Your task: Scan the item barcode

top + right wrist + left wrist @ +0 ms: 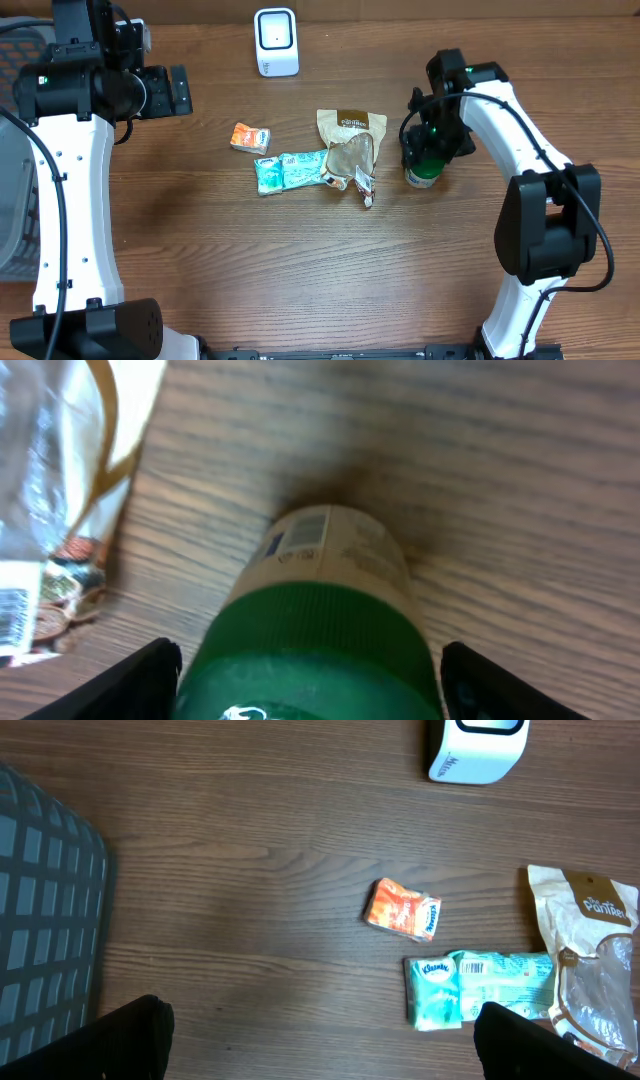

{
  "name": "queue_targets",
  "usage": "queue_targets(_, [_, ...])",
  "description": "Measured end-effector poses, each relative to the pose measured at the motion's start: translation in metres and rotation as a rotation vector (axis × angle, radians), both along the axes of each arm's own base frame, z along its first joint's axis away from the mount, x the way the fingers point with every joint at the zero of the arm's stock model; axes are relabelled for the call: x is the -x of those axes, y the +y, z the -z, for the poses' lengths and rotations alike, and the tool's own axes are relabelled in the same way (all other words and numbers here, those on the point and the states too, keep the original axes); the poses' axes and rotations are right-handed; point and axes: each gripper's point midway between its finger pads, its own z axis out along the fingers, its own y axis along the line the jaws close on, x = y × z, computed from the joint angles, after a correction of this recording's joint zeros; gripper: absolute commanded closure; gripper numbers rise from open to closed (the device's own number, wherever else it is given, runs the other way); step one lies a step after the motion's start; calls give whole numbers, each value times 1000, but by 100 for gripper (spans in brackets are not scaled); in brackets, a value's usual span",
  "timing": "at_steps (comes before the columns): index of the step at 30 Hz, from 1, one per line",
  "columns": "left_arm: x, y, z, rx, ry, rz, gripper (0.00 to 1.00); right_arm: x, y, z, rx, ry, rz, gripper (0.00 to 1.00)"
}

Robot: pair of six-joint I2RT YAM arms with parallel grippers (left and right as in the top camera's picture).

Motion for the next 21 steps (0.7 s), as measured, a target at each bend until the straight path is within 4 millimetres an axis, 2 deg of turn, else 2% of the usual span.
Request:
queue_targets(3, [0,0,0,0,0,0,1,6,-2,5,5,24,11,27])
queue_targets(9, [0,0,0,0,0,0,0,7,-4,6,21,31,101,52])
queue_targets(10, [0,0,0,0,0,0,0,7,-5,5,25,36,129,54])
queue_targets(14, [0,0,0,0,0,0,1,16,-8,4,53,76,257,57])
queue_targets(18, [0,0,0,0,0,0,0,27,-10,-1,89,135,460,55])
queue_targets(21, [0,0,0,0,0,0,1,23,-8,-4,87,132,624,54])
